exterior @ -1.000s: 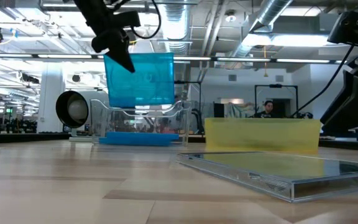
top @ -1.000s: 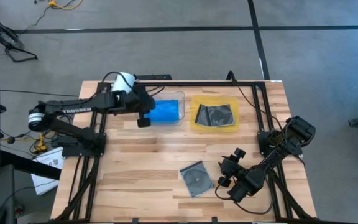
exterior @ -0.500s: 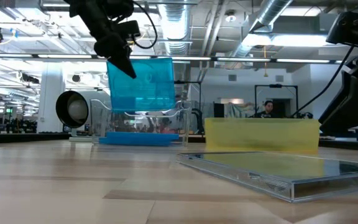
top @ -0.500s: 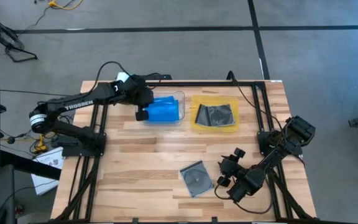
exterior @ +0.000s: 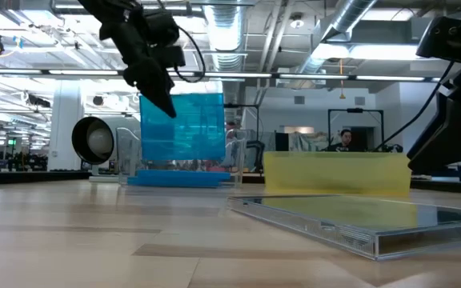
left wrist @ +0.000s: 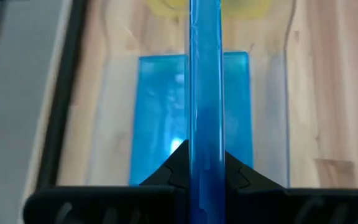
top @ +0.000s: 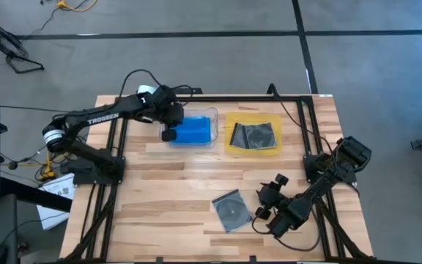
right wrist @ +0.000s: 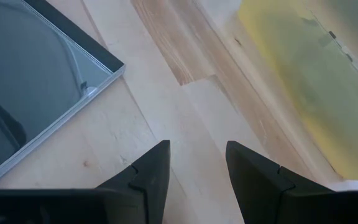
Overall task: Pick & place jewel cases by type
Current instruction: Put the blue CD case into the transparent bin
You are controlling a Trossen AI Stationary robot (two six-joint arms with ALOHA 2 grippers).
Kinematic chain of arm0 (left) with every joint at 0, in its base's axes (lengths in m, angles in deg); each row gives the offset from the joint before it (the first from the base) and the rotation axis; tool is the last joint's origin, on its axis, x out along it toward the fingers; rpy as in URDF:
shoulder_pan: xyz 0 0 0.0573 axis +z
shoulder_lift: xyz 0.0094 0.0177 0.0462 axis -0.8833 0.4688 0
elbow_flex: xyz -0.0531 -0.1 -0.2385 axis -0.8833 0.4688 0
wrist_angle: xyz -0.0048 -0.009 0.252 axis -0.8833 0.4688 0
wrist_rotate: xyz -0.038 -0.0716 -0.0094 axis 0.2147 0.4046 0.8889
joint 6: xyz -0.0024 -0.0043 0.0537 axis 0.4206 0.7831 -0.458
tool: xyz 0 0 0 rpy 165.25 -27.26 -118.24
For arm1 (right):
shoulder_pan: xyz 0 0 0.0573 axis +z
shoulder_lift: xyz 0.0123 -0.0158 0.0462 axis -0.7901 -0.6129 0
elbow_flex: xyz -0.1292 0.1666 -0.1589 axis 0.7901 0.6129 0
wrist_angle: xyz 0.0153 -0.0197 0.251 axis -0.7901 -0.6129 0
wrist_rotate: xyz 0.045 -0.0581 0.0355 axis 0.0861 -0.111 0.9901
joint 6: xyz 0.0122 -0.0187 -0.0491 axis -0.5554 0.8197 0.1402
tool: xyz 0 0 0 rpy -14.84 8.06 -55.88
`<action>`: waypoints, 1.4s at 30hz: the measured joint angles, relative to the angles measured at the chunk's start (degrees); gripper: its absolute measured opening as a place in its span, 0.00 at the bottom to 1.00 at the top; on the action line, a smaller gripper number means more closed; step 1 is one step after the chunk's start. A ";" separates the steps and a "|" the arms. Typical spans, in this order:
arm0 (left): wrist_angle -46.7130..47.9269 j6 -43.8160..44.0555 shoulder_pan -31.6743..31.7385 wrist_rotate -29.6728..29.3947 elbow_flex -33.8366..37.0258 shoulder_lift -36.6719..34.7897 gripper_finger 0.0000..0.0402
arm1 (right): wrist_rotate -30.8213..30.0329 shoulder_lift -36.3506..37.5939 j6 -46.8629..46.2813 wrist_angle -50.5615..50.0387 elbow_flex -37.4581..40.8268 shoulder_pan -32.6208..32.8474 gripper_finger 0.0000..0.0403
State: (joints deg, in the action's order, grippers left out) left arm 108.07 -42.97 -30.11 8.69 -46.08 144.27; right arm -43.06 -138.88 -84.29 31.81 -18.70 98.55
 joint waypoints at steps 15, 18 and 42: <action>4.98 0.10 0.65 9.46 -5.98 3.74 0.04 | -0.06 0.00 0.13 0.15 0.00 0.00 0.37; 6.32 0.07 0.63 9.26 -6.05 3.87 0.04 | -0.06 0.00 0.12 0.15 0.00 0.00 0.37; 7.70 1.15 -1.35 7.85 -6.23 10.14 0.05 | 0.18 0.00 0.04 0.62 0.02 0.00 0.37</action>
State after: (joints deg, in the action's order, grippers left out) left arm 115.78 -41.82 -31.46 16.54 -52.31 154.41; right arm -42.88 -138.88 -84.25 32.43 -18.68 98.55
